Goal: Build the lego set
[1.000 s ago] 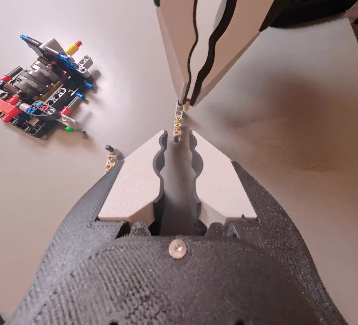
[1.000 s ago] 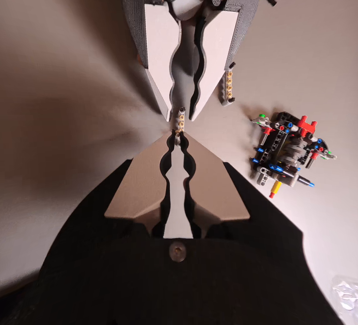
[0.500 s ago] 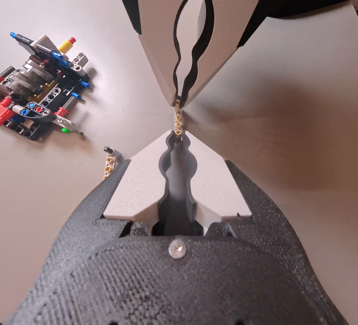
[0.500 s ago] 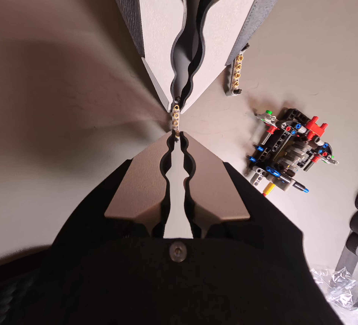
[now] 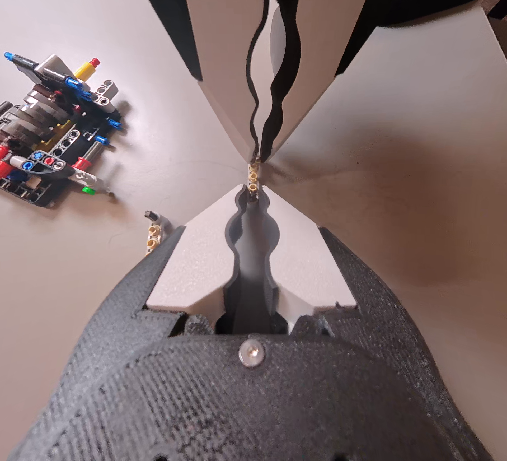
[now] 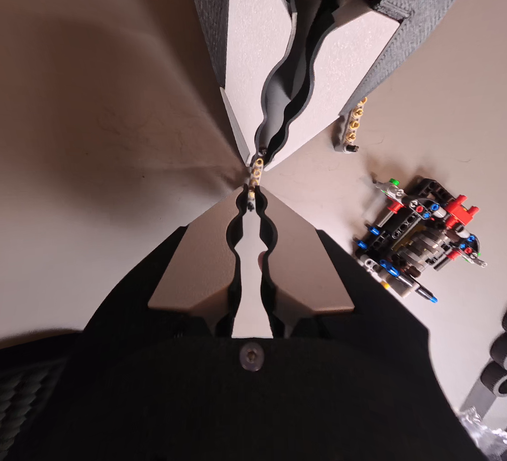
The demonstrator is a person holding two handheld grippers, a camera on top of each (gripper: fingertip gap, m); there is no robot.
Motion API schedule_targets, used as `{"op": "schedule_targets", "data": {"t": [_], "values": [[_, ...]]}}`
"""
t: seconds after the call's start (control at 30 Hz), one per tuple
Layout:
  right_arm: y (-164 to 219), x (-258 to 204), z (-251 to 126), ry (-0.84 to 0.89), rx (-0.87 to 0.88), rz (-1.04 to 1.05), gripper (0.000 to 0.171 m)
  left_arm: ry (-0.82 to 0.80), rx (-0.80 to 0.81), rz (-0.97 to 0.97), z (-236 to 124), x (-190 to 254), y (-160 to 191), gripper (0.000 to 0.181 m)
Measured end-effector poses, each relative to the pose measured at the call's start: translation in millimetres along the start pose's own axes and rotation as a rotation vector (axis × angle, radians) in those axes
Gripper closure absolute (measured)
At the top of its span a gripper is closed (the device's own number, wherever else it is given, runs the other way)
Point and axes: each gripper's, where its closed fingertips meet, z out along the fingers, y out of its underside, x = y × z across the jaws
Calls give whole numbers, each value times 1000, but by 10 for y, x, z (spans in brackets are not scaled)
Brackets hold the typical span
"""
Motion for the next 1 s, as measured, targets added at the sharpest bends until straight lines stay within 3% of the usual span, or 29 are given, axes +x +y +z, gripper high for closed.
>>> {"op": "schedule_targets", "data": {"t": [0.83, 1.0], "values": [[6, 25, -32, -70, 267, 218, 168, 20, -1, -12, -3, 7, 3, 175], [13, 17, -35, -41, 246, 188, 168, 22, -2, -13, -2, 10, 4, 175]]}}
